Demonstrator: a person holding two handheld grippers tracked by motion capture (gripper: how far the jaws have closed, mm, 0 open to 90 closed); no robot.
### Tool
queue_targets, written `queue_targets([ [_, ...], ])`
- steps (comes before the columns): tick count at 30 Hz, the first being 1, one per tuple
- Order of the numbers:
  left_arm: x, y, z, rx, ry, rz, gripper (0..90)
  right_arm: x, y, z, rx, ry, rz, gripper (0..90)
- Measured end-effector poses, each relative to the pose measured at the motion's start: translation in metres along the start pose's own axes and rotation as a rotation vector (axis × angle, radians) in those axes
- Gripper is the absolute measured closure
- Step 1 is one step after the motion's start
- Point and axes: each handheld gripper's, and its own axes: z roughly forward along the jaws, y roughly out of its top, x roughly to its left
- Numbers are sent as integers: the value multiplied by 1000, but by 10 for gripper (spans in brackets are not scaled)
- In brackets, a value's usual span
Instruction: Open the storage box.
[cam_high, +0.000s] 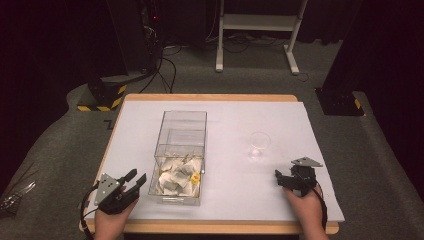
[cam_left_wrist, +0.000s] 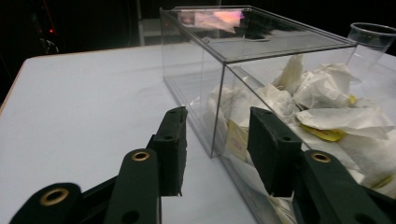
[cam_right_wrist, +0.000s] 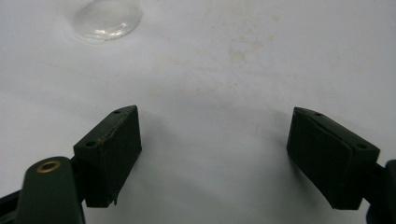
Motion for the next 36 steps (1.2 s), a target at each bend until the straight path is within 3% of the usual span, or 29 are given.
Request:
queue_targets([
  [5, 16, 3, 14, 45, 6, -23, 555, 0, 0, 0, 0, 1, -1, 180],
  [7, 19, 4, 17, 62, 9, -13, 540, 0, 0, 0, -2, 2, -5, 188],
  [8, 24, 2, 23, 92, 21, 1, 535, 0, 0, 0, -4, 3, -6, 196],
  [11, 32, -5, 30, 124, 35, -17, 521, 0, 0, -1, -10, 11, -24, 226],
  [13, 34, -11, 33, 137, 38, -22, 510, 2, 0, -2, -12, 9, -26, 235],
  [17, 34, -15, 36, 163, 49, 11, 493, 9, 0, -4, -21, -9, -62, 271],
  [21, 34, -18, 39, 183, 51, 27, 483, 14, 1, -6, -29, 8, -79, 276],
  [28, 35, -26, 44, 226, 46, 50, 470, 36, 6, -16, -70, 65, -85, 357],
  [33, 38, -27, 46, 242, 44, 25, 458, 49, 10, -18, -84, 94, -102, 393],
  [36, 37, -27, 48, 255, 49, 34, 435, 57, 10, -18, -85, 107, -116, 399],
])
